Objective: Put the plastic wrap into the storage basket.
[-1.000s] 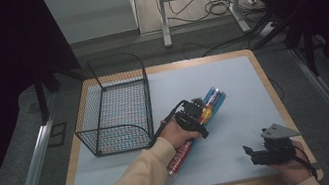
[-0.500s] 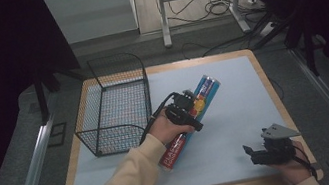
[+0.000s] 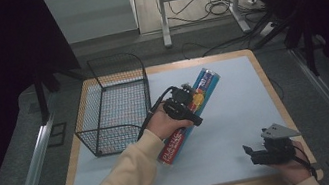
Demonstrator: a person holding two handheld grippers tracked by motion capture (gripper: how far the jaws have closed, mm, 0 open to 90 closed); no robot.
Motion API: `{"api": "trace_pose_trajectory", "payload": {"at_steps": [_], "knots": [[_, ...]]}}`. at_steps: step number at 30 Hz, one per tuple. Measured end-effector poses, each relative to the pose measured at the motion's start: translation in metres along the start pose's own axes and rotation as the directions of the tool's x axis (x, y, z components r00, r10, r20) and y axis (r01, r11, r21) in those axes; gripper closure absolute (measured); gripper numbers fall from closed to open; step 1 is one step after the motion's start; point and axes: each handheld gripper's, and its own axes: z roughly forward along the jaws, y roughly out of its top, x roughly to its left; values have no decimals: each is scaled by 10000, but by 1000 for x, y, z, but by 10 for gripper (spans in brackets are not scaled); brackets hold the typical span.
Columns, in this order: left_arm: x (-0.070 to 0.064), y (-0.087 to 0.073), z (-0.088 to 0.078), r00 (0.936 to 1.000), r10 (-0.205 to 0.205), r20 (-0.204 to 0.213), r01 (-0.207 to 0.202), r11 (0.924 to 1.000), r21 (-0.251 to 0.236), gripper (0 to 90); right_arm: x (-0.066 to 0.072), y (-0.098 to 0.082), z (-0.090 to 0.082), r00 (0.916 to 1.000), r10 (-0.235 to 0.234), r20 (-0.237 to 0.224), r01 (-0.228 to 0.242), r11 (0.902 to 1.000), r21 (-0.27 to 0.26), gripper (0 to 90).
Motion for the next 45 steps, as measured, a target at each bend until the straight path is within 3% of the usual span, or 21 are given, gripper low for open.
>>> {"api": "trace_pose_trajectory", "payload": {"at_steps": [12, 15, 20, 27, 32, 45], "knots": [[0, 14, -16, 9996, 229, -134, -230, 9996, -141, 317, -1, 0, 0, 10000, 48, 6, -48, 10000, 14, 115], [3, 17, -22, 9999, 140, 19, -139, 9994, -330, 317, -1, 0, -1, 10000, 78, 17, -78, 10000, 15, 115], [6, 23, -29, 9996, 112, -259, -123, 9989, -447, 317, -1, 0, 0, 10000, 63, -18, -63, 10000, -20, 115], [11, 26, -33, 9999, 140, -85, -144, 9988, -471, 317, -1, 0, 0, 10000, 32, -34, -32, 10000, -14, 115], [15, 32, -39, 9994, 135, -330, -152, 9985, -534, 317, -1, 0, 0, 10000, 48, -39, -48, 10000, 2, 115], [24, 43, -46, 9989, 205, -420, -231, 9977, -630, 318, -1, 0, 1, 10000, 41, -15, -41, 10000, 15, 115]]}}
